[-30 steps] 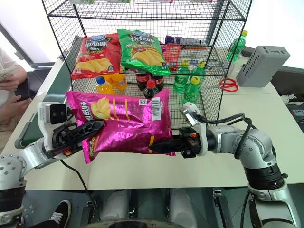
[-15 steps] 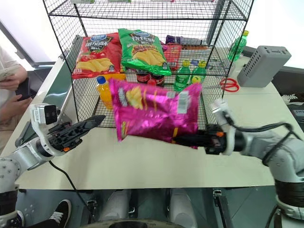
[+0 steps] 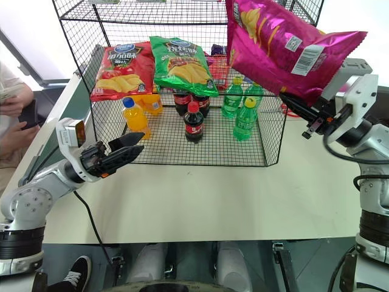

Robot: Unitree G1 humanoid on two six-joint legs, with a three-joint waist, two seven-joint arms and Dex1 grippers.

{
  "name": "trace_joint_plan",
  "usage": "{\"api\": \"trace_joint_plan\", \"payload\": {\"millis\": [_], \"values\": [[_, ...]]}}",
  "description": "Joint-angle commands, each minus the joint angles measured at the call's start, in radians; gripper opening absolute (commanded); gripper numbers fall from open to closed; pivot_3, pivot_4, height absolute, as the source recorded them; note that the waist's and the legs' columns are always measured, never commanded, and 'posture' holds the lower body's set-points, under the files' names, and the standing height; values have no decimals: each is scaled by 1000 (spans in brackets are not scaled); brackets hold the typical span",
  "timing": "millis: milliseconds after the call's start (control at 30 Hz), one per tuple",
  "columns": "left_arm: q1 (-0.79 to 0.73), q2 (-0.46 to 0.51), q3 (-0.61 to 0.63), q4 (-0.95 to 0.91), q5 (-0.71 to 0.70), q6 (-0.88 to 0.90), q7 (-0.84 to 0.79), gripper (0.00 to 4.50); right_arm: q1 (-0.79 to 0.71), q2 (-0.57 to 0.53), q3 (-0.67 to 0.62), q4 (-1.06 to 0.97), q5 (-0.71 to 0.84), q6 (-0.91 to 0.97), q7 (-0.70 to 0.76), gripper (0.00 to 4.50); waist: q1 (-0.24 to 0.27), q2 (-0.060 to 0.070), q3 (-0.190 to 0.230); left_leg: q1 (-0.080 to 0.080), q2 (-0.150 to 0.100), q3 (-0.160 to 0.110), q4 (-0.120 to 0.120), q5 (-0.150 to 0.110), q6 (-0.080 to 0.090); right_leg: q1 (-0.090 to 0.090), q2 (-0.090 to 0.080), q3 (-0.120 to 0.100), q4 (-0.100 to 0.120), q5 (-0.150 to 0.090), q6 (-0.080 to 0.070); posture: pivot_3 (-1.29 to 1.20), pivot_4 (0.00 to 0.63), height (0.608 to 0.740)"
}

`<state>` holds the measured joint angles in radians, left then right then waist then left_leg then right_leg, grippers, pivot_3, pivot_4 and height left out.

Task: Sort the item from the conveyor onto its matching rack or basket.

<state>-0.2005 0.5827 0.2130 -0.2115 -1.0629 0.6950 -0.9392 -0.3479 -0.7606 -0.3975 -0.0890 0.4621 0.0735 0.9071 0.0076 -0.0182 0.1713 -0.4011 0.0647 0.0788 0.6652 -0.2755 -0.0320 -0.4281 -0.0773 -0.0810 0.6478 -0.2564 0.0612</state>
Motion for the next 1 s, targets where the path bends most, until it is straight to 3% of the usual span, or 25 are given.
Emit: {"api": "trace_joint_plan", "payload": {"millis": [33,167,267,333,567,1000], "values": [[-1,3,2,-14,46,-40,-34,4500,8,-28,13,59,-176,-274,-17,145,2,0,0,0,0,0,0,0,0,0,0,0,0,0,0,0,150,737],[0,0,6,-20,71,-52,-39,4500,-15,-62,31,172,-335,-489,-86,145,2,1,0,0,0,1,0,0,0,0,-1,0,0,0,0,0,150,737],[2,-9,13,-43,67,-54,-30,4500,-67,-125,68,263,-588,-632,-257,145,1,2,1,0,0,1,1,0,-1,0,-1,0,0,0,0,0,150,737],[4,-11,15,-63,80,-72,-32,4500,-83,-160,107,298,-738,-624,-362,145,-1,2,1,0,0,1,1,1,-1,0,-2,0,0,0,0,0,150,737],[2,-43,8,-143,173,-193,6,4500,-115,-95,183,200,-934,-403,-564,145,-6,2,1,0,0,1,0,4,-7,0,-1,0,1,0,0,0,150,737],[8,-82,-10,-154,198,-234,22,4500,-187,20,332,70,-1084,-112,-622,145,-29,2,1,3,0,1,0,3,-5,1,0,2,2,0,0,0,150,737]]}}
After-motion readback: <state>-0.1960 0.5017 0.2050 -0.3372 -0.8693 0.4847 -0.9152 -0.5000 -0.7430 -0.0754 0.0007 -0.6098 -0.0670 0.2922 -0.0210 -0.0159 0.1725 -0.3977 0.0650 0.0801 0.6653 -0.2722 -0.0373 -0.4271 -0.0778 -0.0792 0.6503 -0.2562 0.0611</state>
